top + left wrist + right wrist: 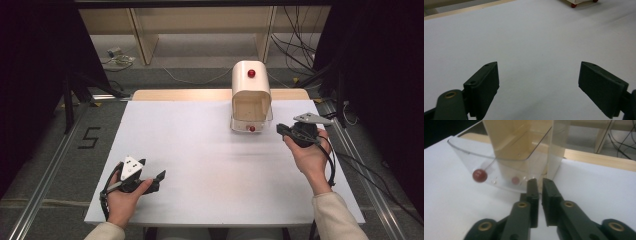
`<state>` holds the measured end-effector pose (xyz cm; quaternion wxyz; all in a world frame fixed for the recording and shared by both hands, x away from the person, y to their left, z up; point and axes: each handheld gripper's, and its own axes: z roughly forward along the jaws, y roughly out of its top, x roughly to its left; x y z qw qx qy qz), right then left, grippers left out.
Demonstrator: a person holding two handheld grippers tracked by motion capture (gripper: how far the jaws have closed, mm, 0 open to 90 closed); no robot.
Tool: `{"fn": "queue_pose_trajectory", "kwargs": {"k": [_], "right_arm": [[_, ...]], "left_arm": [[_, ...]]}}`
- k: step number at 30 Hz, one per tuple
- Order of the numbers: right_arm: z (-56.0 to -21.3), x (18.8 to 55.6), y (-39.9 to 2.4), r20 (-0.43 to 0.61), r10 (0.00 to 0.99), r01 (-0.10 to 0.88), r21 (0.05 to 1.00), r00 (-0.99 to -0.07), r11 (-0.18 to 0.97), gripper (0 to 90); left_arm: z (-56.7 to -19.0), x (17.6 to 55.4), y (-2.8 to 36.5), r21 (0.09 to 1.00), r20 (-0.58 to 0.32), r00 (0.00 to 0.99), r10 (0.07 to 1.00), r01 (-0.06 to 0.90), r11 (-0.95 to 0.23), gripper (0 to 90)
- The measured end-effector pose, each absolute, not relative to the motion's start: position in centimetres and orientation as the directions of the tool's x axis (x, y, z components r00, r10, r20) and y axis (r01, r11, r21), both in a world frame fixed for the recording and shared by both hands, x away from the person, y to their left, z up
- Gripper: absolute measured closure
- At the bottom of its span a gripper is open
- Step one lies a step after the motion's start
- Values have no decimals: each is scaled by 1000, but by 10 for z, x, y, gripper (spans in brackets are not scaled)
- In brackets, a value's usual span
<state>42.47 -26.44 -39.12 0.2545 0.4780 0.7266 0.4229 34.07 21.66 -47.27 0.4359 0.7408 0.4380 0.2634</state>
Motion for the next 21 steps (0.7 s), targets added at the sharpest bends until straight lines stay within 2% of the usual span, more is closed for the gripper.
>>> {"fn": "queue_pose_trajectory", "kwargs": {"k": [14, 21], "right_arm": [[-398, 420, -245, 39, 877, 489, 841, -479, 230, 900], [-392, 421, -238, 26, 871, 454, 861, -490, 230, 900]], "left_arm": [[-472, 342, 214, 875, 11, 475, 880, 422, -239, 167], [-473, 342, 214, 875, 11, 477, 879, 421, -239, 167]]}}
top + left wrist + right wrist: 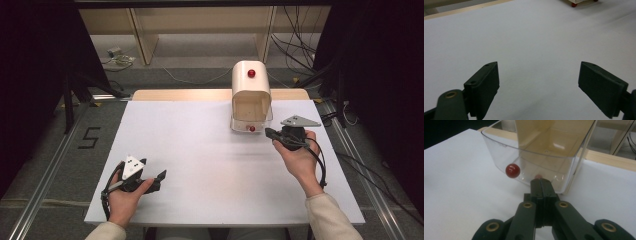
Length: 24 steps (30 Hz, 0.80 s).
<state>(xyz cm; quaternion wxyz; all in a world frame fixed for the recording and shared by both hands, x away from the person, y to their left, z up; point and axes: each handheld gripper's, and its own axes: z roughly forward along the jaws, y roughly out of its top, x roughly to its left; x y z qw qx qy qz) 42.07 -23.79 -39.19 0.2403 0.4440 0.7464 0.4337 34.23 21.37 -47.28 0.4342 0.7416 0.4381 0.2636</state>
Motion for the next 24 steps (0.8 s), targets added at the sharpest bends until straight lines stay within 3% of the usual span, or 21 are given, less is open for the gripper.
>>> {"fn": "queue_pose_trajectory", "kwargs": {"k": [24], "right_arm": [[-387, 433, -232, 21, 886, 427, 882, -463, 202, 900]], "left_arm": [[-473, 343, 216, 873, 11, 479, 878, 424, -241, 167]]}}
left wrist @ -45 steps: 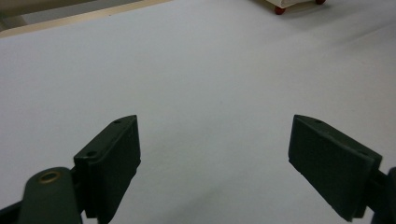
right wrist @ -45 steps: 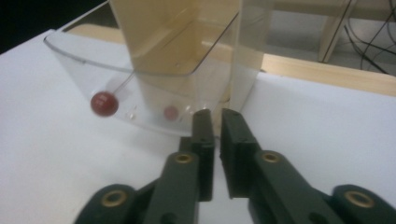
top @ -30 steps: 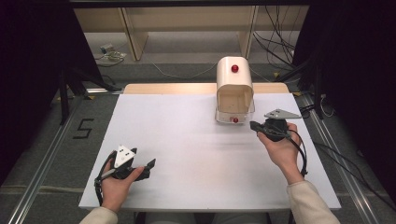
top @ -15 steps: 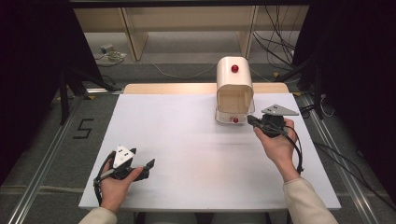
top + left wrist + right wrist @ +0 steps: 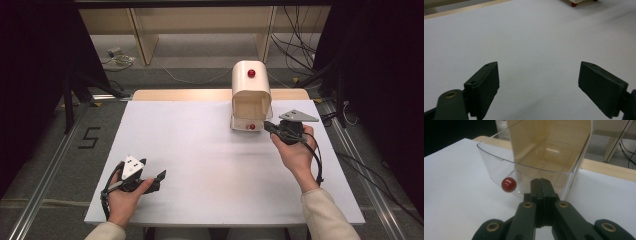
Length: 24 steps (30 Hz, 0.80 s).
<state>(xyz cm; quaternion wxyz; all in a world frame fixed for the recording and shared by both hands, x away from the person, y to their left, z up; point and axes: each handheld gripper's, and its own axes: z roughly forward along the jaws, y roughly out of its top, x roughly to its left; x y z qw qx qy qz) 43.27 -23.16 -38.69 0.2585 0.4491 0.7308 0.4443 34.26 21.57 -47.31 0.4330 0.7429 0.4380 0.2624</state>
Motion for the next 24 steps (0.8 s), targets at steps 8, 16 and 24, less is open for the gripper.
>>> {"fn": "queue_pose_trajectory", "kwargs": {"k": [8, 16, 24], "right_arm": [[-386, 435, -230, 31, 887, 425, 885, -461, 190, 900], [-385, 436, -229, 28, 890, 425, 885, -456, 190, 900], [-384, 438, -228, 27, 890, 421, 887, -456, 189, 900]], "left_arm": [[-473, 343, 215, 875, 6, 476, 879, 423, -235, 168], [-473, 343, 215, 875, 6, 476, 879, 422, -235, 167], [-473, 343, 216, 875, 5, 478, 878, 423, -234, 168]]}}
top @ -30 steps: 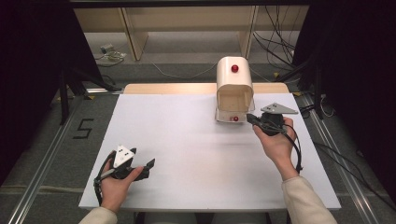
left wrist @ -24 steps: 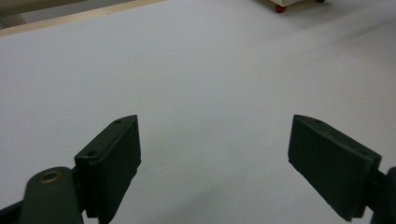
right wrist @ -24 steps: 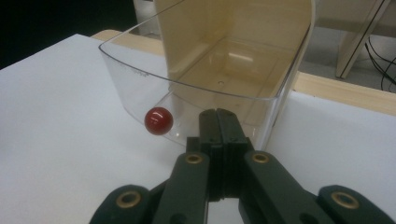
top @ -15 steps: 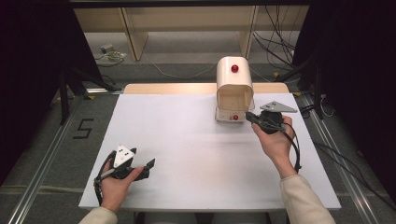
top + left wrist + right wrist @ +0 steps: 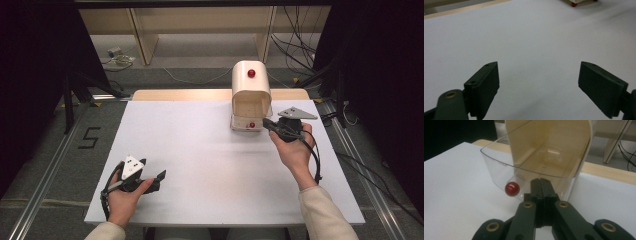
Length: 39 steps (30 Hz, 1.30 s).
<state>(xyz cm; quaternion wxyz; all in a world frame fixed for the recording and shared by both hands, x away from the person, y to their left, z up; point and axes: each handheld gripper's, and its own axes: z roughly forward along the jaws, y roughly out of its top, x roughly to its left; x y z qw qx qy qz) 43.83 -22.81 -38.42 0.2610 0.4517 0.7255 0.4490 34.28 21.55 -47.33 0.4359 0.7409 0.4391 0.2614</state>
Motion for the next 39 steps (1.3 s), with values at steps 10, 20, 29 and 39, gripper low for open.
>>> {"fn": "queue_pose_trajectory", "kwargs": {"k": [10, 20, 29, 39], "right_arm": [[-384, 439, -227, 29, 892, 423, 887, -450, 184, 900], [-384, 441, -227, 25, 893, 417, 890, -450, 185, 900], [-384, 442, -227, 30, 894, 418, 890, -447, 179, 900], [-384, 443, -226, 27, 895, 414, 892, -446, 180, 900]], "left_arm": [[-473, 343, 216, 873, 9, 480, 877, 424, -241, 168], [-473, 343, 216, 875, 5, 478, 878, 422, -235, 167], [-473, 343, 216, 875, 6, 477, 879, 422, -236, 168], [-473, 343, 216, 875, 4, 478, 878, 423, -235, 168]]}}
